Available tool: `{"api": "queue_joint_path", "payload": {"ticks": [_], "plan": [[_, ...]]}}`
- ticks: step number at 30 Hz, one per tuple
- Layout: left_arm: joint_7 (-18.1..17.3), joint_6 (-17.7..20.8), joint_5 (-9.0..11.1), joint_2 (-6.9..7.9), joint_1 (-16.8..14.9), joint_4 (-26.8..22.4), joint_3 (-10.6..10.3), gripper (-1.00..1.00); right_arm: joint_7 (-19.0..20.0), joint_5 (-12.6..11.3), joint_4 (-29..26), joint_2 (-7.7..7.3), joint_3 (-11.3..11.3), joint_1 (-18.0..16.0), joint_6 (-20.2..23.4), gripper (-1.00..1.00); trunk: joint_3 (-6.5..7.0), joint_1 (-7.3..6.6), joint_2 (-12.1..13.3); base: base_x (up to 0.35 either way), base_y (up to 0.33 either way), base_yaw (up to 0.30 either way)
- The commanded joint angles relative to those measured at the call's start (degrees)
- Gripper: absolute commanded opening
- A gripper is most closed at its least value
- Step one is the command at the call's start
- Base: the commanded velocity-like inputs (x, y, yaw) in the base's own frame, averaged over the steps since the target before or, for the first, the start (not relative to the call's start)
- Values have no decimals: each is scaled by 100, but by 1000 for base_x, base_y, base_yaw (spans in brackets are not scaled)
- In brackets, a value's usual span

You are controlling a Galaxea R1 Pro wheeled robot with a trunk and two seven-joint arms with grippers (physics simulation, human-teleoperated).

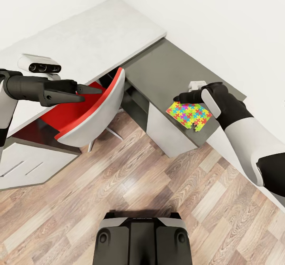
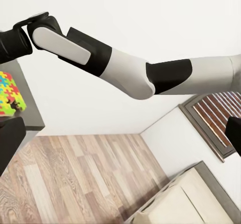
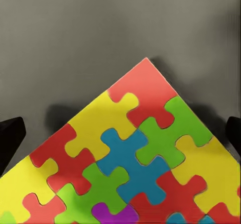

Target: Put all the toys in the child's room - the three board games (two on the bed and one on the table), the two jigsaw puzzles on the table, and the tennis ball on the table - inside the toy box on the table in the child's room.

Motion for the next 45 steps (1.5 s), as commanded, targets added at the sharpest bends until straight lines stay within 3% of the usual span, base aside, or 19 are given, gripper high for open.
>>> {"api": "queue_joint_path", "payload": {"ticks": [1, 13, 24, 28, 31, 37, 45], "plan": [[-13, 60, 16, 6, -5, 2, -11, 100, 33, 34, -4, -3, 15, -8, 19, 100, -2, 4, -9, 15, 129, -132], [-13, 60, 19, 9, -5, 17, -22, 100, 33, 25, -257, 0, -1, -13, 82, 100, 85, 4, -9, 115, 158, -137], [-7, 60, 16, 19, -5, 28, -28, 100, 24, 19, -1118, -9, -18, 28, 666, 100, 186, 4, -9, 36, 27, -11], [2, 60, 10, 22, -5, 55, -22, 100, 27, -5, -1278, -83, -31, 37, 825, 100, 224, 4, -9, 3, 2, -1], [16, 60, 6, 25, -5, 66, -21, 100, 29, -28, -1464, -161, -102, 41, 992, 100, 252, 4, -9, 0, 0, 0], [92, 60, -15, 29, -5, 133, -23, 100, 32, -44, -1863, -229, -449, 109, 1399, 100, 309, 4, -9, 0, 0, 0], [172, 60, -42, 17, -5, 557, -16, 100, 33, -89, -2394, -367, -816, 304, 1484, 100, 385, 4, -9, 0, 0, -2]]}}
